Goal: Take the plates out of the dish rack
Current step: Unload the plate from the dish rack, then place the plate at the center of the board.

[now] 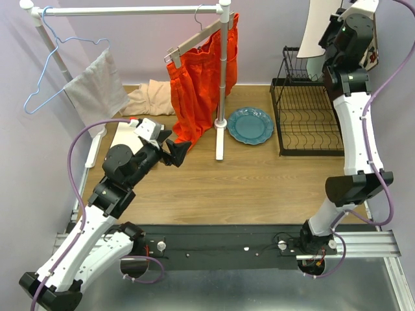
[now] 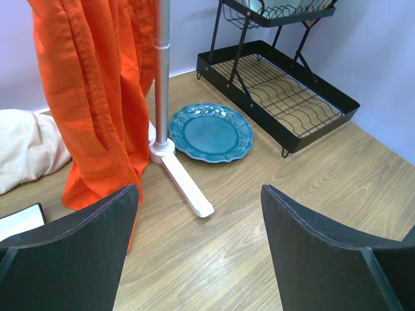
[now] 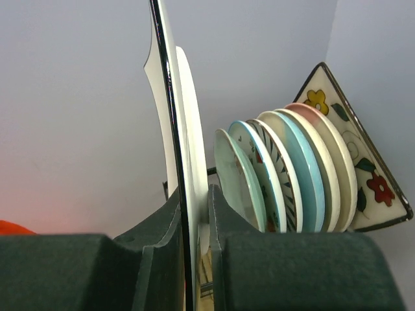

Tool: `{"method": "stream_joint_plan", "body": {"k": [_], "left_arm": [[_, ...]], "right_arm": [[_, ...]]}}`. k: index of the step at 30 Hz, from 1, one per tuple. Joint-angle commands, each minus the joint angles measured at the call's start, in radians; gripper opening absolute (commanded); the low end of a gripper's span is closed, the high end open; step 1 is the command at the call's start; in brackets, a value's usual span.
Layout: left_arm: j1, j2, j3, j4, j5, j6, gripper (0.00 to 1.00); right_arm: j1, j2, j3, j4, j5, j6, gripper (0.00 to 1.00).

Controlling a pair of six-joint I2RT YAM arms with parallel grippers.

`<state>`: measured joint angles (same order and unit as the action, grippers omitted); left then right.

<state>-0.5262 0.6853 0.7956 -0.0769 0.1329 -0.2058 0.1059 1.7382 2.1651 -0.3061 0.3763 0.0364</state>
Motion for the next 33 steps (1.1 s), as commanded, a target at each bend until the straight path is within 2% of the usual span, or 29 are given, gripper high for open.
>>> {"method": "stream_joint_plan", "body": {"k": [1, 5, 6, 11, 18, 23, 33], "left_arm": [[0.006, -0.024, -0.009, 0.016, 0.008, 0.005, 0.86], [0.006, -0.035, -0.01, 0.017, 0.007, 0.003, 0.86], [0.006, -0.036, -0.007, 0.017, 0.007, 0.003, 0.86], [0.006, -0.05, -0.01, 0.017, 0.01, 0.003, 0.86], [0.008, -0.056, -0.01, 0.019, 0.007, 0.003, 0.86], [0.008, -0.062, -0.013, 0.017, -0.006, 0.003, 0.86], [0.008, -0.064, -0.012, 0.017, -0.015, 0.005, 0.86]], "right_arm": [[0.005, -0.13, -0.042, 0.162, -0.051, 0.143, 0.01], [0.005, -0.245, -0.186, 0.091, -0.118, 0.272, 0.01], [0.006, -0.273, -0.273, 0.088, -0.14, 0.314, 0.01], [0.005, -0.46, -0.473, 0.056, -0.201, 0.364, 0.01], [0.005, -0.583, -0.565, 0.027, -0.316, 0.416, 0.01], [0.005, -0.635, -0.628, 0.01, -0.454, 0.49, 0.01], [0.005, -0.828, -0.959, -0.076, -0.686, 0.577, 0.01]]}}
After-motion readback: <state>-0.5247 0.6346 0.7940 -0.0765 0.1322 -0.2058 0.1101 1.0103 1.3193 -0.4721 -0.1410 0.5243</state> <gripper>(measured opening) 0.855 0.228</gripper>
